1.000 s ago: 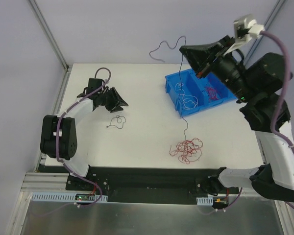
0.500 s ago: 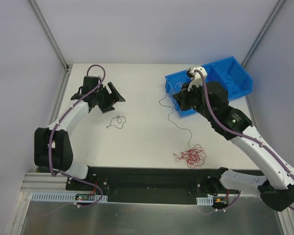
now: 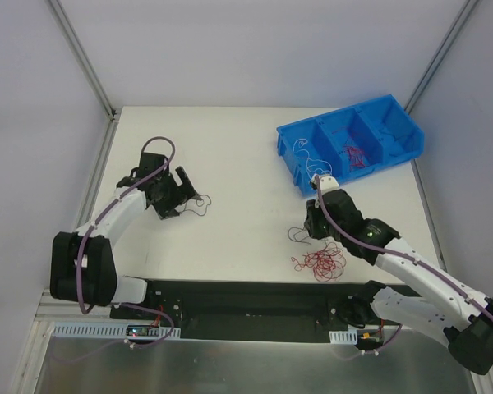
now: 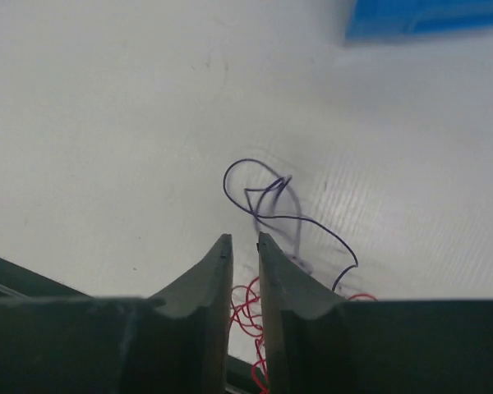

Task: Untangle the cables

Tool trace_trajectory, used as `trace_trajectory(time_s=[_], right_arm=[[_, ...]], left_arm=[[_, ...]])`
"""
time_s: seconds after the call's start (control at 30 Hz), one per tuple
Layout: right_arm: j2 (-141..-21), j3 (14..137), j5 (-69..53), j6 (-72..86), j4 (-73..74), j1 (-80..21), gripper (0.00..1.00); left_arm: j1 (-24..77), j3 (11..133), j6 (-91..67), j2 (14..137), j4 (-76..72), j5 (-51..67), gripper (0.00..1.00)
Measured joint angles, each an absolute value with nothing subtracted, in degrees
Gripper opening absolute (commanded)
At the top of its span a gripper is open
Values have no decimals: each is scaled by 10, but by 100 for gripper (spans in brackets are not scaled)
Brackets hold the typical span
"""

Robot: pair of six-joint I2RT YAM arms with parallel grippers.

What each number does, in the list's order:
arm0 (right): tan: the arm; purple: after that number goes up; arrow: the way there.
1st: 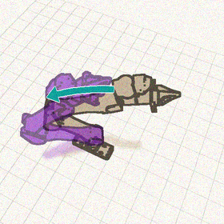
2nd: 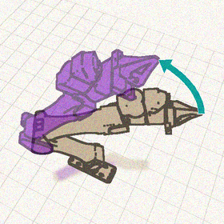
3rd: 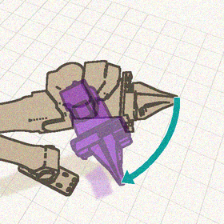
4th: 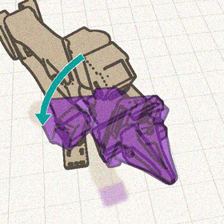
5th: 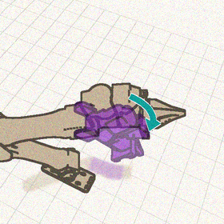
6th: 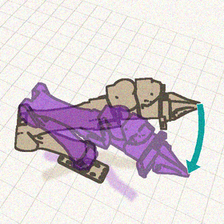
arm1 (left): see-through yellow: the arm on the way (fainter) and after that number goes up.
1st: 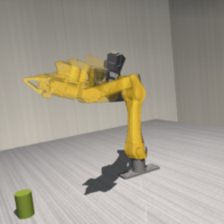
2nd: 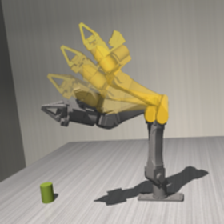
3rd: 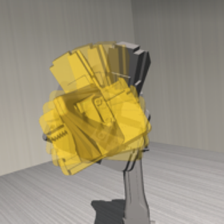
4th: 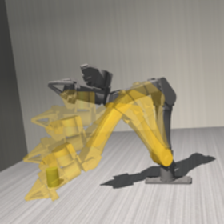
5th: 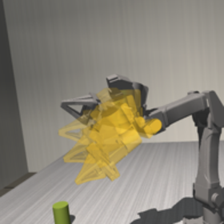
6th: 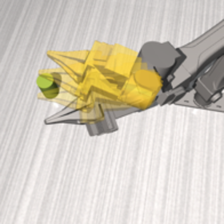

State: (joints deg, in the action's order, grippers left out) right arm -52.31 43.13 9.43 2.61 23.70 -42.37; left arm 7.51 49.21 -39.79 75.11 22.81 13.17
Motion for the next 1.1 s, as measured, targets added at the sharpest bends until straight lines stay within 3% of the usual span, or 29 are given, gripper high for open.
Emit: trace_trajectory(time_s=[0.13, 0.23, 0.33, 0.63, 0.67, 0.73, 0.8, 0.97, 1.1], right_arm=[[-510, 406, 108, 49, 279, -424, 69], [-492, 406, 107, 55, 284, -424, 81], [-465, 406, 107, 56, 287, -424, 89], [-470, 410, 70, 53, 256, -424, 93], [-483, 411, 60, 53, 249, -424, 94], [-508, 411, 39, 53, 227, -424, 96], [-530, 412, 20, 56, 201, -425, 97], [-646, 456, 13, 117, 129, -435, 97], [-796, 546, 31, 206, 64, -462, 95]], left_arm=[[75, 501, -380, 822, 230, 133, 56], [75, 515, -363, 870, 229, 131, 33], [75, 518, -353, 882, 230, 130, 0], [85, 523, -300, 831, 230, 128, 0], [92, 523, -293, 812, 230, 127, 5], [103, 525, -284, 780, 230, 124, 33], [110, 535, -275, 759, 232, 119, 52], [103, 571, -297, 757, 235, 96, 79], [96, 602, -327, 757, 246, 68, 87]])
